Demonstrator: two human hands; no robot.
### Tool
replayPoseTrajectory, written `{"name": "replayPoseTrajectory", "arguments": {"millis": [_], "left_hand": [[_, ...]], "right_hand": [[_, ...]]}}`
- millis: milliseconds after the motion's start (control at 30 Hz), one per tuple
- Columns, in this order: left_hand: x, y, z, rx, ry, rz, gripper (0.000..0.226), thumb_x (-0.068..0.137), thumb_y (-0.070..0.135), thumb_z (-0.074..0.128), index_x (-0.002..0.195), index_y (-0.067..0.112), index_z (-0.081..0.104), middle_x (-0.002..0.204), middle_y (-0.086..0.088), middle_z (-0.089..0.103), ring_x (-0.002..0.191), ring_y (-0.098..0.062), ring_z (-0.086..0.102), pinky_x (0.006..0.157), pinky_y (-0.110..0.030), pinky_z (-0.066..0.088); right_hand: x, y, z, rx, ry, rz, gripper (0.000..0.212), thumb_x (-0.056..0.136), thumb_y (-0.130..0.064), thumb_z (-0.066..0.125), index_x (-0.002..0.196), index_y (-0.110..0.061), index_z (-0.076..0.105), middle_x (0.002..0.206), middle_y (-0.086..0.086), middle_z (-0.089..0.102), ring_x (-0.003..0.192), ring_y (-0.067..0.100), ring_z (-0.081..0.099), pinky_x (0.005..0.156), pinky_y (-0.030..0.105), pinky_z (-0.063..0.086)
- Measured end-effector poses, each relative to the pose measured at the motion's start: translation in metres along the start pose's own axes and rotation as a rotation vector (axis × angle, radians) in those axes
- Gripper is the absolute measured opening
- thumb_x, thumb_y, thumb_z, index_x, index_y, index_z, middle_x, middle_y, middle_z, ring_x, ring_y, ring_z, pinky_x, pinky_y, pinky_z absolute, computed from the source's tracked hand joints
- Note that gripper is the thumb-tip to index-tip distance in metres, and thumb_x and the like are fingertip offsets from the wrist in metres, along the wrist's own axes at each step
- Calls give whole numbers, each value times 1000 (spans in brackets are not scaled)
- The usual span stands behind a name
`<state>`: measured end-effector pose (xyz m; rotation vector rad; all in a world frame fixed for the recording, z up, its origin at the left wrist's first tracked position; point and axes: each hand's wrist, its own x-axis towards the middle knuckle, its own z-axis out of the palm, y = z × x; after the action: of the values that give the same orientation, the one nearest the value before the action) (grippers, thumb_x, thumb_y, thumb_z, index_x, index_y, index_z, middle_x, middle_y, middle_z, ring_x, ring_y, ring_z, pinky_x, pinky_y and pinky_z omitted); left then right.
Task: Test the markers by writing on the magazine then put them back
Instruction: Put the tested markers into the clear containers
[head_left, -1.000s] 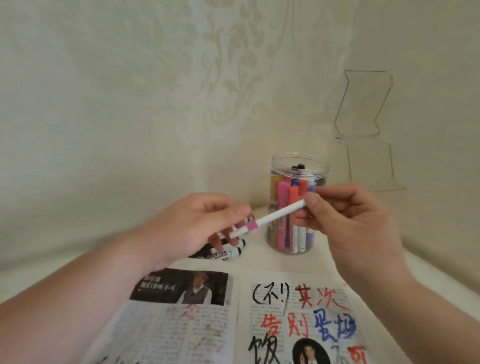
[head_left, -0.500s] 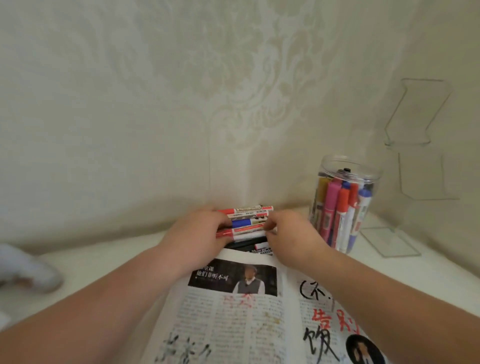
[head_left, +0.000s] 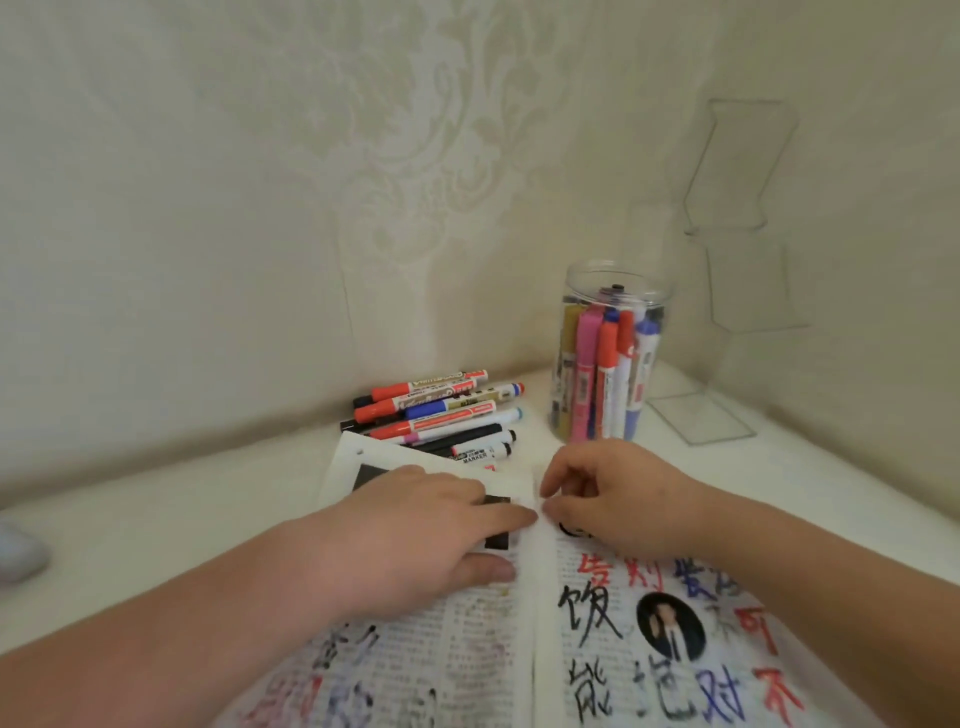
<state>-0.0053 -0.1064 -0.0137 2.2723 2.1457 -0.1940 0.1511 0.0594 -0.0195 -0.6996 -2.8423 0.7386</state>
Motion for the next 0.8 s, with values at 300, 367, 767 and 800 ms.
{"name": "replayPoseTrajectory", "arguments": {"millis": [300,367,767,800], "left_hand": [[62,35,-22,-29,-90,-117,65,92,73,44,150,49,25,121,6,64,109,-19,61,79,-29,43],[72,27,-36,-86,13,-180,56,87,72,52,136,47,49,95,13,62,87,-12,58,71,-29,40],[99,16,2,-463,798,-97,23,86,31,66,66,24,60,53,3,50,52,-15,48,50,-20,35],[99,15,3,-483,793,-100,23,87,31,67,66,24,61,55,3,52,51,-14,48,50,-20,35]], "right_hand": [[-15,41,-34,-39,51,-17,14,88,-15,69,87,-29,68,74,-17,60,65,-7,54,61,8,39],[-19,48,-45,40,142,-28,16,87,-11,70,83,-26,70,73,-17,62,63,-7,56,62,7,42],[-33,82,-55,125,199,65,12,91,-26,70,80,-31,71,69,-9,67,54,0,54,60,24,51],[-32,82,-55,131,192,67,12,91,-27,70,80,-32,71,69,-9,67,54,0,54,59,22,50]]}}
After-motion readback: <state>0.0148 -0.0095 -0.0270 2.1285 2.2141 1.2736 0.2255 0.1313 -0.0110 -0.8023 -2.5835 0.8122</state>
